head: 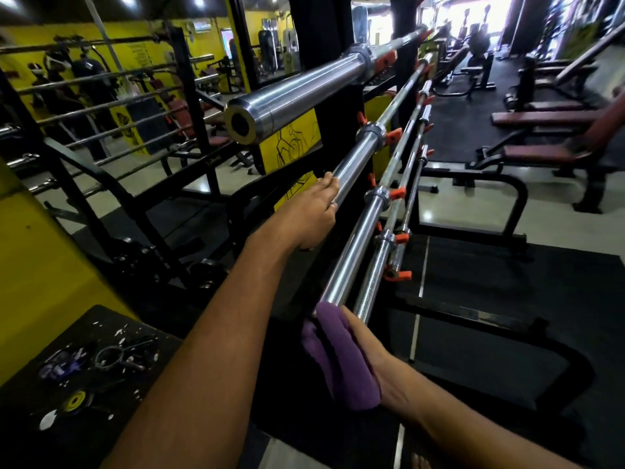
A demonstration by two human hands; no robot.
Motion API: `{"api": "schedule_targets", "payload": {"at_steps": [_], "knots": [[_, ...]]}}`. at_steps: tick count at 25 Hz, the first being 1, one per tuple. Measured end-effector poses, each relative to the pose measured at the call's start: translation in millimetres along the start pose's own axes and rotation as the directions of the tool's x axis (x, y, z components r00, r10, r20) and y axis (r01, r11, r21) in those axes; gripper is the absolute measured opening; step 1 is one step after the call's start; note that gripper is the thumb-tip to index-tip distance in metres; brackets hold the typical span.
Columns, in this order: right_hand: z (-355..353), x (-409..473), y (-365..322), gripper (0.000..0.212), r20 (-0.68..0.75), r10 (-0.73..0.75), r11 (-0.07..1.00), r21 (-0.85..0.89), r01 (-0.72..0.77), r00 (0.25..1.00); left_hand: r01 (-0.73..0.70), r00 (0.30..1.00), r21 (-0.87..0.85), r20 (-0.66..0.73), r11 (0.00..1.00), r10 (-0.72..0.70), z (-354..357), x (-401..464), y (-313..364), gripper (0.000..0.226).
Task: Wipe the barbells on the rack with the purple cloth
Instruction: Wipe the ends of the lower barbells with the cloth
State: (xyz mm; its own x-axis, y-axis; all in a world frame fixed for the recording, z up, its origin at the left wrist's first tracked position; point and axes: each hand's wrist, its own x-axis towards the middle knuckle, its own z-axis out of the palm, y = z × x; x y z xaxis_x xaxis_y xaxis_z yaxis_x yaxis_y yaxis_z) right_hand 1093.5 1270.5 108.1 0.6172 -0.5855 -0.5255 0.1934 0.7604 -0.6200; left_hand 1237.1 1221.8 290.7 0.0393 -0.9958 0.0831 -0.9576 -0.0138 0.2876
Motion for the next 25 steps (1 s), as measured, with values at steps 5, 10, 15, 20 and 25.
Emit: {"api": "schedule_targets", "payload": {"at_steps": [5, 10, 15, 20, 25], "knots": [[-49, -49, -24, 0.052, 0.061, 0.007, 0.999, 0.048, -0.01, 0.998, 0.011, 0.999, 0.035, -0.036, 0.999, -0.01, -1, -5, 8, 0.056], [-135, -95, -82, 0.073, -0.095, -0.335, 0.894, -0.346, 0.285, 0.937, 0.107, 0.977, 0.335, -0.212, 0.936, -0.035, 13, -22, 17, 0.058], [-257, -153, -99, 0.027, -0.214, -0.571, 0.596, -0.772, 0.221, 0.793, -0.176, 0.951, 0.157, -0.229, 0.972, 0.209, 114, -13, 118, 0.053], [-383, -213, -94, 0.025, -0.379, -0.619, 0.537, -0.844, 0.018, 0.688, -0.106, 0.924, -0.146, 0.35, 0.983, 0.152, 273, -9, 215, 0.046], [-498, -262, -78, 0.007, -0.575, -0.623, 0.648, -0.759, -0.062, 0.53, 0.015, 0.813, -0.28, 0.562, 0.96, 0.151, 376, 10, 292, 0.041]]}}
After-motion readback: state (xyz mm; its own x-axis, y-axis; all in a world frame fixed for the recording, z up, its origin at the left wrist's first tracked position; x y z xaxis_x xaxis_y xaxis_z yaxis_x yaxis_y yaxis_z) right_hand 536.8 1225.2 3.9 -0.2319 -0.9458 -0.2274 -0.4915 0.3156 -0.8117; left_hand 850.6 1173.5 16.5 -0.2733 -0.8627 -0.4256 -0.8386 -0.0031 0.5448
